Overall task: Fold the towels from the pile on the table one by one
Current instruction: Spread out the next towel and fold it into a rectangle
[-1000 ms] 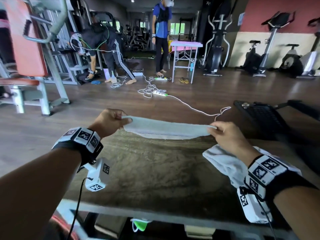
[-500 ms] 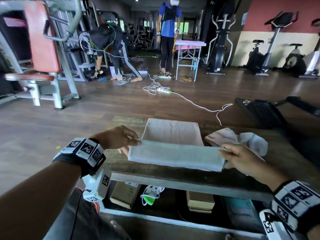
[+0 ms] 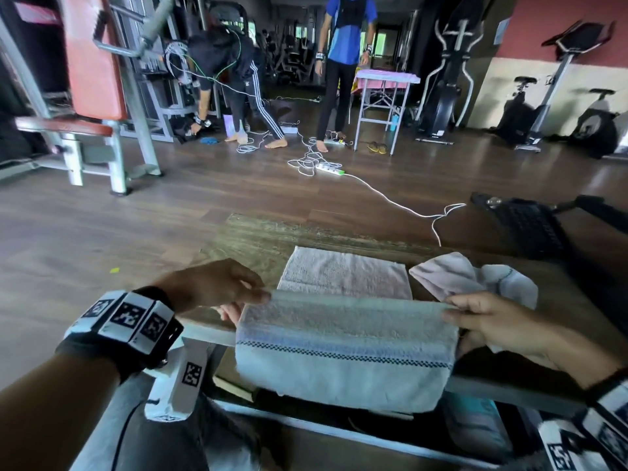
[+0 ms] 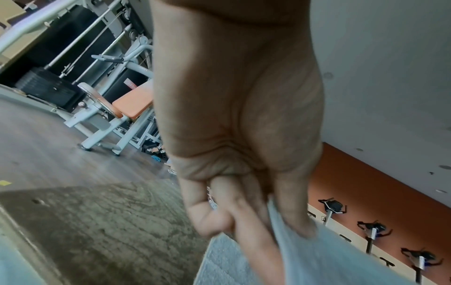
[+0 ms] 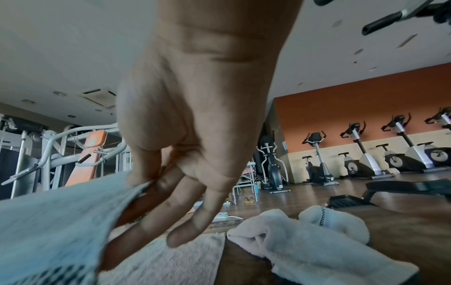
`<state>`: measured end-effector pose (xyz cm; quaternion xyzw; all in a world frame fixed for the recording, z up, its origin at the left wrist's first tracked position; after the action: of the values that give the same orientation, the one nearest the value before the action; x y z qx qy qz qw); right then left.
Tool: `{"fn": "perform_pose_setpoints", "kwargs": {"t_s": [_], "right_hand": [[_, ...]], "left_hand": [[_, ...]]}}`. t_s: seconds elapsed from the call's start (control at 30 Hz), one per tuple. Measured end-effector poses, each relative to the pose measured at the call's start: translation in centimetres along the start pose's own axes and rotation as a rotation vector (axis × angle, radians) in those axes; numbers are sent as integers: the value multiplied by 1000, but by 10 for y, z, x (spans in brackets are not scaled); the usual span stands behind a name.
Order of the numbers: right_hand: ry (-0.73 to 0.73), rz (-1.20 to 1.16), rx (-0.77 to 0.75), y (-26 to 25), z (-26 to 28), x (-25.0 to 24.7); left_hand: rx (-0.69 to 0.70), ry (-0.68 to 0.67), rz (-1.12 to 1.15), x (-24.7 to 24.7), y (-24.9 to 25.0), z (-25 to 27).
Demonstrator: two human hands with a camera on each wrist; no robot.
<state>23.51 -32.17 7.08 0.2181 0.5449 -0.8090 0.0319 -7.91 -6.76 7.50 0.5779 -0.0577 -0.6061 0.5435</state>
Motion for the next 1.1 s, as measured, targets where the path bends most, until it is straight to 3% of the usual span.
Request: {"fn": "perform_pose_setpoints", "kwargs": {"t_s": [0.13, 0.3, 0.57, 0.67, 0.83, 0.9, 1.1], "right_hand": [[197, 49, -39, 12, -45, -11], [396, 243, -33, 10, -99, -32], [559, 559, -52, 2, -199, -63], [543, 628, -28, 21, -232, -60], [332, 798, 83, 52, -258, -34], [367, 858, 65, 59, -262, -30], [450, 779, -9, 45, -254, -27]], "left_hand": [[50, 266, 139, -6, -9, -48], [71, 455, 158, -17, -6, -111], [87, 641, 75, -35, -1, -217], [34, 614, -48, -21, -11, -251], [-13, 317, -312, 23, -40, -282], [2, 377, -383, 28, -41, -281], [69, 427, -251, 24, -27, -269]]}}
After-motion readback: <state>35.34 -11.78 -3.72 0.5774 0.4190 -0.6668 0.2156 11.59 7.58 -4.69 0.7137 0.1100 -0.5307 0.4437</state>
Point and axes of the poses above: each hand's wrist, its own z-axis away from the middle knuckle, its own x-axis out of the palm, y = z × x, the point moved 3 cm from there along -z, towards the middle knuckle, and after that the axes turned 2 degrees about -z, right-handed, at the moved point
